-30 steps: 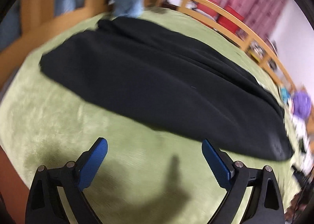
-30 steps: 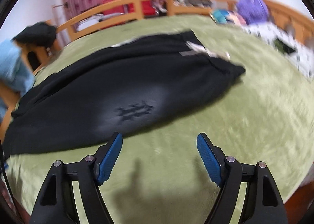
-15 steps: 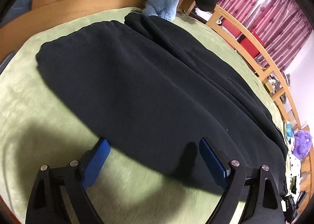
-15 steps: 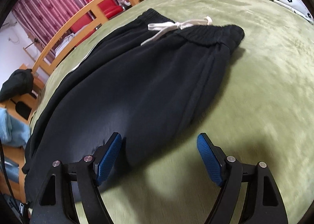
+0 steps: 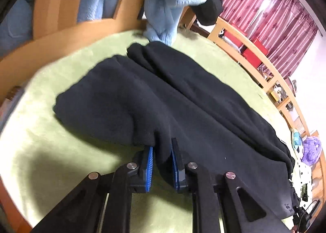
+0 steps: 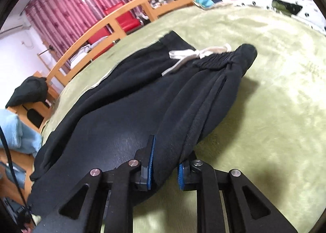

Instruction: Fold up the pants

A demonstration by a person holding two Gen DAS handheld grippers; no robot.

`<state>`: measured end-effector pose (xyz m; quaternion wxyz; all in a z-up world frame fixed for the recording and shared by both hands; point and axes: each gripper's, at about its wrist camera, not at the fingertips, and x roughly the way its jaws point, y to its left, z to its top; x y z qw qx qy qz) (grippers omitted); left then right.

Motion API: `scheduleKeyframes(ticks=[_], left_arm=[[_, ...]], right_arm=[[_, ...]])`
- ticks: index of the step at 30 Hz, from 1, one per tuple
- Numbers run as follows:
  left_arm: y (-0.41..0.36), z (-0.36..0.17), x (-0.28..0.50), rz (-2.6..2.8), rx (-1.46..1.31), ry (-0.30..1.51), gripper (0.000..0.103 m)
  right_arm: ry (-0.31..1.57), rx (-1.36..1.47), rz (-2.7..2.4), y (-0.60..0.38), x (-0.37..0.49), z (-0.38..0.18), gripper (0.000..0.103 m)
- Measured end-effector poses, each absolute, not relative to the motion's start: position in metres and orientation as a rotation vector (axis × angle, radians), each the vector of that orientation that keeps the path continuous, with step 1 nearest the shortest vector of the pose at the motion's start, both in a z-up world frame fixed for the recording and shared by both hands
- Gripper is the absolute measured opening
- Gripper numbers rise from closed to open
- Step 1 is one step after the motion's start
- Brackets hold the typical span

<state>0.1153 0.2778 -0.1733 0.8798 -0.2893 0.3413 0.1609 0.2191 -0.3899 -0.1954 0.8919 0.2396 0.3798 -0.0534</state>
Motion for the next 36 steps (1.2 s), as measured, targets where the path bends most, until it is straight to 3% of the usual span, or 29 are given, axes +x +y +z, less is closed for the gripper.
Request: scheduleKeyframes(ticks=[4,10,18,24,25,27,28,29,31,36], left_arm=[[0.283,-0.167,0.110,0.309,-0.610,0.703,0.016],[0.273,-0.115,0.143,0.277,-0.539,0.612,0.016],[0.257,-0.050,0.261,0.348,-0.340,0.500,0.016],[0.258,-0.049,0.347,0.440,-0.311,0.481,0.016],[0.256,-0.057,0.357,0.467,-0.309,0.495,0.020],[0.255,-0.075,0.375,0.476,-0.317,0.530,0.041],[0.251,-0.083,0.378,0.479,-0.312,0.550,0.057],[0.247,-0.088,0.379,0.479,-0.305,0.559,0.064],[0.235,-0.096,0.375,0.450,-0.289,0.576,0.064],[0.206,-0.109,0.347,0.330,-0.233,0.670,0.073]], right_arm=[[0.812,0.467,-0.095,-0.385,0.218,-0.187,0.018],[0.732,0.411,-0.031,-0.376,0.234,-0.143,0.018],[0.626,0.300,0.046,-0.355,0.347,-0.086,0.018],[0.587,0.330,0.058,-0.348,0.457,-0.072,0.020],[0.609,0.331,0.057,-0.345,0.474,-0.078,0.026],[0.673,0.331,0.049,-0.340,0.500,-0.099,0.044],[0.707,0.327,0.048,-0.337,0.507,-0.112,0.052],[0.741,0.311,0.046,-0.332,0.511,-0.125,0.052],[0.771,0.285,0.066,-0.328,0.503,-0.139,0.052],[0.772,0.227,0.050,-0.335,0.449,-0.153,0.064]])
